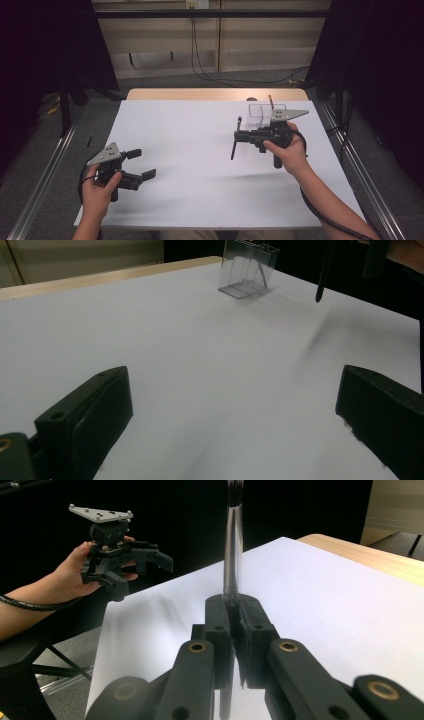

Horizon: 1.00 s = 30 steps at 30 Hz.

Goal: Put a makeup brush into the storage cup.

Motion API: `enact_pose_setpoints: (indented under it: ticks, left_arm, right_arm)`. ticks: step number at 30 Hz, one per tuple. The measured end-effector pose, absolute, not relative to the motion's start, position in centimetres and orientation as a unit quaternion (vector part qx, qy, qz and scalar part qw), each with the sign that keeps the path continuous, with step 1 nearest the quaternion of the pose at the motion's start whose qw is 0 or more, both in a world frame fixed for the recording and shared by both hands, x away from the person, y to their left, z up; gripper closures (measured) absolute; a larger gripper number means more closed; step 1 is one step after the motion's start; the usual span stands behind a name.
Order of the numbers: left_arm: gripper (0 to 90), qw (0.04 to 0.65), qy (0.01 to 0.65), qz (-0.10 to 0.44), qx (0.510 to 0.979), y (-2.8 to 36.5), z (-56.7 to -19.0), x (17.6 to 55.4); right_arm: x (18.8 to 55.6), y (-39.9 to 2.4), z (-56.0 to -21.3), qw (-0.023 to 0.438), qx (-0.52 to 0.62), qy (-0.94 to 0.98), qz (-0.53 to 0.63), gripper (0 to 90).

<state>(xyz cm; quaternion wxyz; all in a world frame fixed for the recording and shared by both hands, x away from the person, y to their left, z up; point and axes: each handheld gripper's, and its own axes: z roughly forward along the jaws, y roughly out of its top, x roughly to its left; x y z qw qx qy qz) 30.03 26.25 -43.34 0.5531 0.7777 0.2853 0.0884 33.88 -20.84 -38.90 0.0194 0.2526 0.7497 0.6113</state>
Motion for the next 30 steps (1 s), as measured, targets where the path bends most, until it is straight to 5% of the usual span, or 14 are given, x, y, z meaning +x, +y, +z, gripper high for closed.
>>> enact_pose_setpoints:
  ticks: [30]
  left_arm:
    - [1.7, 0.548, 0.279, 0.086, 0.784, 26.0, -43.4, 30.0]
  right_arm:
    - [36.1, -24.3, -37.7, 0.075, 0.294, 0.746, 0.592, 85.1]
